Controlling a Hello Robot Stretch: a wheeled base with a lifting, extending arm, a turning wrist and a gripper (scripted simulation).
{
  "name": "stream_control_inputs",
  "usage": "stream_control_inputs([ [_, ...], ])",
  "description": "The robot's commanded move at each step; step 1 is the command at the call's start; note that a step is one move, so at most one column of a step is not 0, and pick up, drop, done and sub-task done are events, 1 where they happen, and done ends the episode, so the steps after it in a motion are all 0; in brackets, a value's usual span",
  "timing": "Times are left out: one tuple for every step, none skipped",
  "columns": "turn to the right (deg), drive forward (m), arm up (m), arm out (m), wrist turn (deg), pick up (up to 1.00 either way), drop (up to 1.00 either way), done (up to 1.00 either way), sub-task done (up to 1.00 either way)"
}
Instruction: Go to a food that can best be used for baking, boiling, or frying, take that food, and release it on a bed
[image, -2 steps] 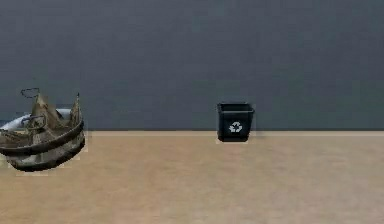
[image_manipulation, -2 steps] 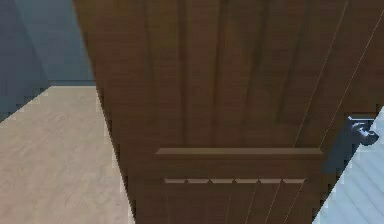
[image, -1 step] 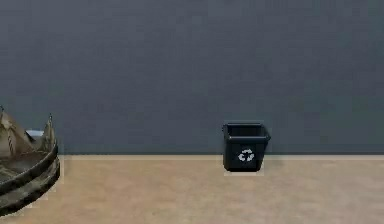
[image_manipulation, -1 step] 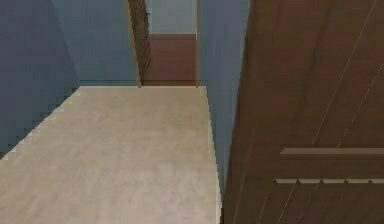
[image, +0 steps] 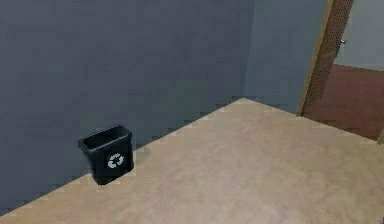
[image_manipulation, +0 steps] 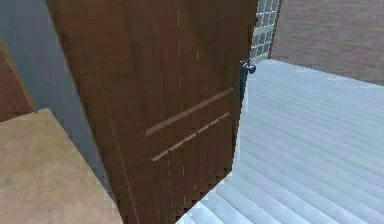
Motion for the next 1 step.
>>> stream_control_inputs([
  [3.0, 0.00, 0.00, 0.00, 0.0, 0.00, 0.00, 0.00, 0.00],
])
